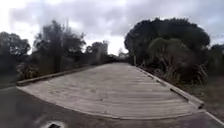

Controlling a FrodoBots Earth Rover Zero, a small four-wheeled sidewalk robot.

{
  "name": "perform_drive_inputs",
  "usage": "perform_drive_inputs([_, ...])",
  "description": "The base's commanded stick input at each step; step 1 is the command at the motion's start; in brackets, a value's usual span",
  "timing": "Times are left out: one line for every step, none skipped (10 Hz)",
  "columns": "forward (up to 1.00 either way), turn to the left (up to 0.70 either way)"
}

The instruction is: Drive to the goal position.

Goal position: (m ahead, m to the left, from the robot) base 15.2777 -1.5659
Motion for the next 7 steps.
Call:
perform_drive_inputs([0.70, 0.00])
perform_drive_inputs([0.70, 0.00])
perform_drive_inputs([0.70, 0.04])
perform_drive_inputs([0.70, 0.07])
perform_drive_inputs([0.70, 0.18])
perform_drive_inputs([0.70, 0.35])
perform_drive_inputs([0.70, 0.35])
